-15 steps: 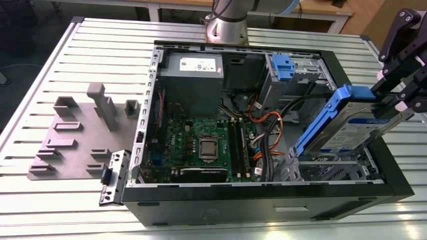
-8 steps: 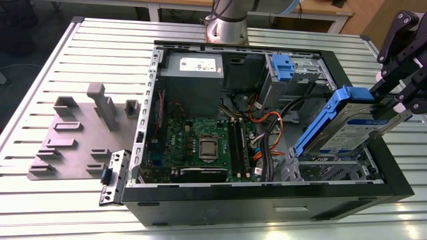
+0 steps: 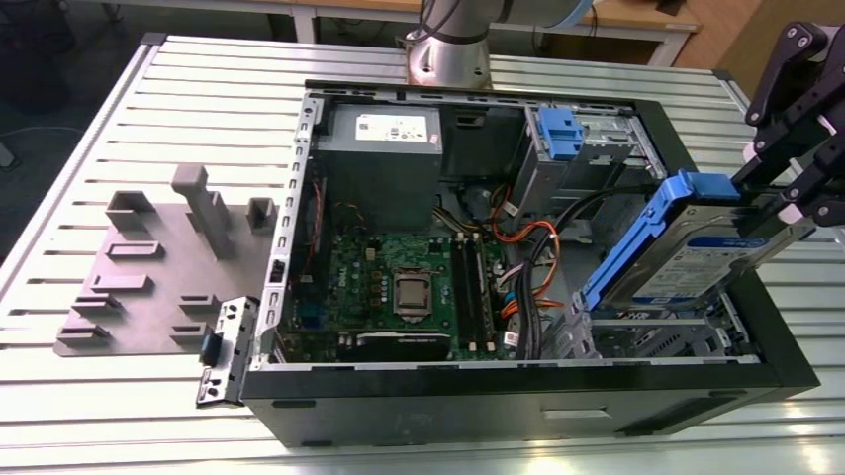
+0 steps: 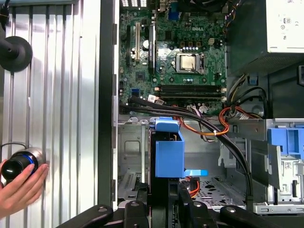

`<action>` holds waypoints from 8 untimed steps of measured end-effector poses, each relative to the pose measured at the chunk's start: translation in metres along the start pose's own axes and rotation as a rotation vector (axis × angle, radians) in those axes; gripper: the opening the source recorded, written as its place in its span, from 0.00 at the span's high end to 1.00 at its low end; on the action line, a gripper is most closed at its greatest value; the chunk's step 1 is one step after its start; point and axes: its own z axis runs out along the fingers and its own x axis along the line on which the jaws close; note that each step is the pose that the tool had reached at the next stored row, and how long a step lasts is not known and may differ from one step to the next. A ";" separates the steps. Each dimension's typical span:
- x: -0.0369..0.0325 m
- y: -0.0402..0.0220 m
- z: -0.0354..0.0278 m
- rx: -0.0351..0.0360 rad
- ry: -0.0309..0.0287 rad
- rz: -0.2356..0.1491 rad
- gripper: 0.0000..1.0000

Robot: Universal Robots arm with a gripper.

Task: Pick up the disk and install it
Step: 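Insert the disk into the insertion slot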

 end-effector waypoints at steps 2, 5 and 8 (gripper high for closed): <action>0.0000 0.0000 0.0000 0.0000 0.0000 0.000 0.65; -0.0001 -0.0005 0.0000 -0.0001 0.0001 -0.003 0.65; 0.0000 -0.0007 0.0000 -0.0002 0.0004 -0.011 0.65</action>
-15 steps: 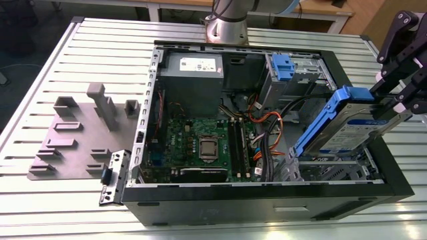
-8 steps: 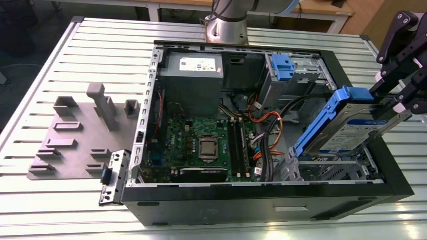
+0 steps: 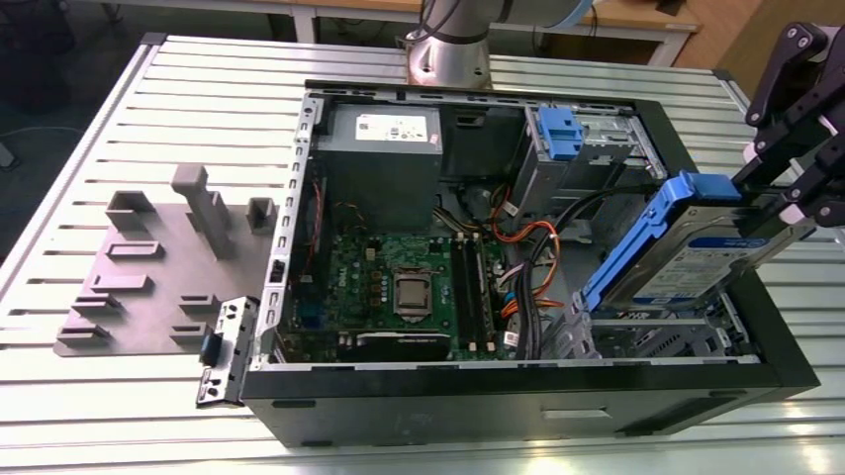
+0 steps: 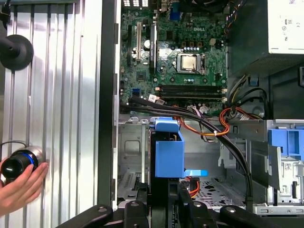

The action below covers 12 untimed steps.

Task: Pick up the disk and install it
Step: 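Insert the disk into the insertion slot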

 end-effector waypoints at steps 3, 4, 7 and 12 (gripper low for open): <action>0.0000 0.0000 0.0000 0.0000 0.0002 0.000 0.65; 0.0000 0.0000 0.0000 -0.0001 0.0001 -0.001 0.65; 0.0000 0.0000 0.0000 -0.0001 0.0004 -0.005 0.65; 0.0000 0.0000 0.0000 -0.0005 0.0010 -0.017 0.65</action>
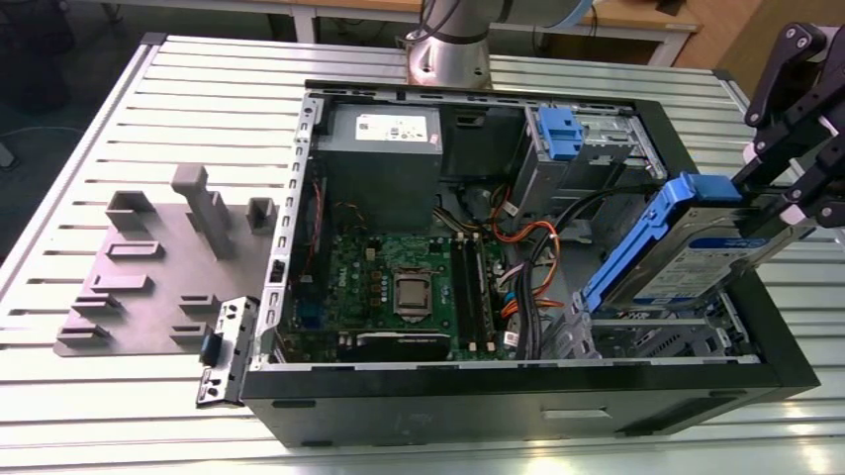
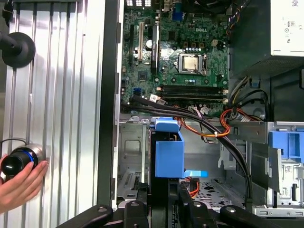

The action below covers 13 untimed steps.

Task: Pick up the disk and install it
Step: 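Insert the disk into the insertion slot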

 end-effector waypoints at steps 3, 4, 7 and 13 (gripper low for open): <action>0.0000 0.0000 0.0002 0.0000 0.0000 0.000 0.65; -0.0001 0.0000 0.0005 0.0000 -0.0001 0.000 0.65; 0.0000 -0.0001 0.0020 0.0000 0.0007 0.000 0.65; 0.0001 -0.0004 0.0068 0.0000 0.0003 0.000 0.65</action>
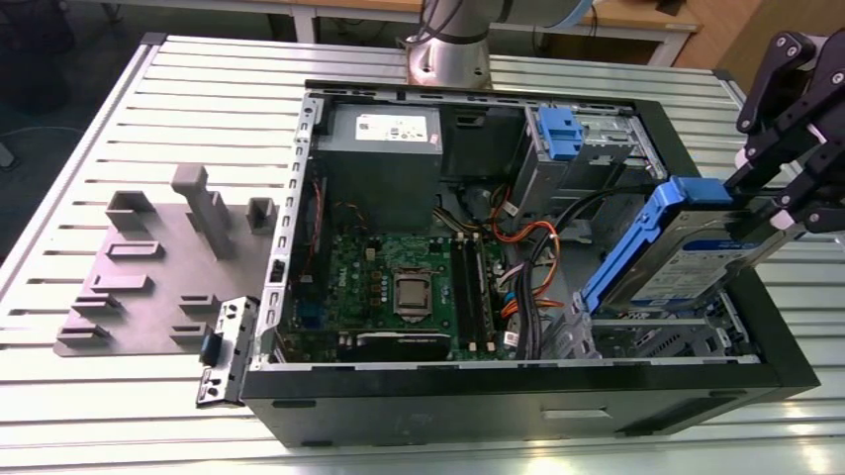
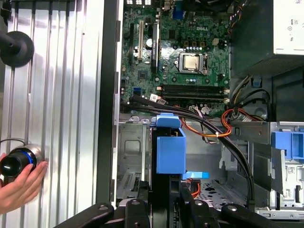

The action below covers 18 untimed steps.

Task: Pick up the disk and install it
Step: 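Insert the disk into the insertion slot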

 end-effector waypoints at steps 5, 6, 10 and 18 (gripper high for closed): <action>0.0000 0.0000 0.0002 0.0000 -0.0001 0.000 0.65; 0.0000 0.0000 0.0001 0.0000 -0.0002 0.000 0.65; 0.0000 0.0001 -0.0030 0.0001 -0.0010 0.000 0.65; -0.0001 0.0002 -0.0041 0.0005 -0.0011 0.020 0.65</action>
